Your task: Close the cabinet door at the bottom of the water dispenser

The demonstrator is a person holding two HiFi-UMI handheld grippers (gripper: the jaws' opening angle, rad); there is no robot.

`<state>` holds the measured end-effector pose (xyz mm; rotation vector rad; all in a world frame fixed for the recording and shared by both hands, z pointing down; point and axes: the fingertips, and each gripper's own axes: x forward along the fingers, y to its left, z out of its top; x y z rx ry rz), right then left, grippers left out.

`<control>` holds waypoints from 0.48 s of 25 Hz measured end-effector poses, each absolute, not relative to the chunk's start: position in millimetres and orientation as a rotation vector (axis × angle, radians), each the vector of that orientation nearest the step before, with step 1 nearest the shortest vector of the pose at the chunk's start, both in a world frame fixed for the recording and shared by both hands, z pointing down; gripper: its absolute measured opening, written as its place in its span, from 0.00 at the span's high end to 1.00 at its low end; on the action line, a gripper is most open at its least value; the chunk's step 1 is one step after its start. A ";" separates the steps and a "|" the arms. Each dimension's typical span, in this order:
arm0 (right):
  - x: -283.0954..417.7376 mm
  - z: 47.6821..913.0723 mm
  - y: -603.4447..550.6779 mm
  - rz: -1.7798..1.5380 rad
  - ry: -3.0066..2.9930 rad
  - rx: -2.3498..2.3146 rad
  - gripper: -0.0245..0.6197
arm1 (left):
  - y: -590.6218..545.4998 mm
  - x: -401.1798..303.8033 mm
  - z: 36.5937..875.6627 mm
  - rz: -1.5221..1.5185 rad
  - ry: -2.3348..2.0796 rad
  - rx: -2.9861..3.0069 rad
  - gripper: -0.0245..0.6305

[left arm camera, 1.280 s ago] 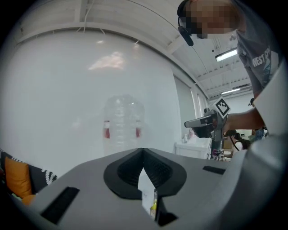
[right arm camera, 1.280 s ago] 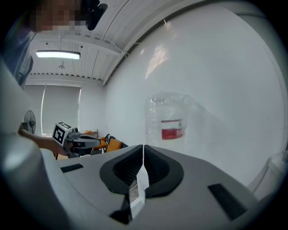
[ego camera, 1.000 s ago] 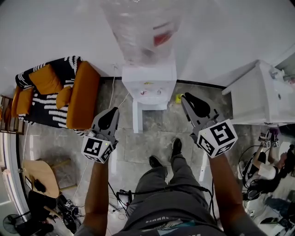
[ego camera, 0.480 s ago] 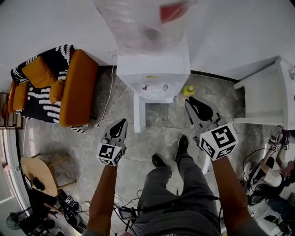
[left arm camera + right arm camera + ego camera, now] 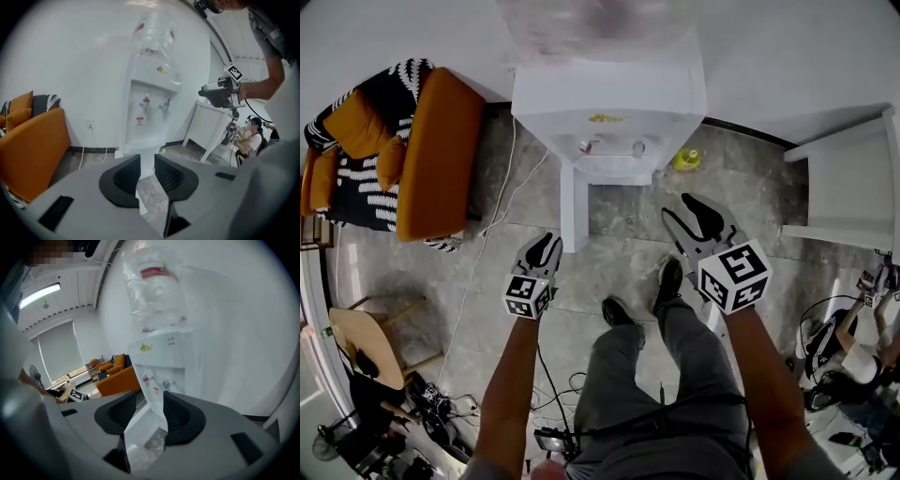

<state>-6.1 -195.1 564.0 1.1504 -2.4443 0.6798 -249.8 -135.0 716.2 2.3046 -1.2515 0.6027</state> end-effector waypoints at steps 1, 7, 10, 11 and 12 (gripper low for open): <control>-6.3 572.3 -193.4 0.688 -2.438 1.142 0.65 | -131.8 -251.3 727.5 0.614 -1.247 2.290 0.81; -8.4 613.0 -186.1 0.717 -2.412 1.101 0.62 | -114.3 -259.1 786.0 0.631 -1.212 2.209 0.69; -9.3 628.6 -181.8 0.730 -2.402 1.086 0.58 | -104.5 -261.7 810.0 0.631 -1.200 2.165 0.65; -9.5 634.0 -180.3 0.735 -2.398 1.080 0.58 | -101.3 -262.1 817.8 0.632 -1.194 2.153 0.64; -9.8 639.2 -179.1 0.739 -2.395 1.075 0.57 | -98.6 -262.3 825.6 0.634 -1.189 2.143 0.63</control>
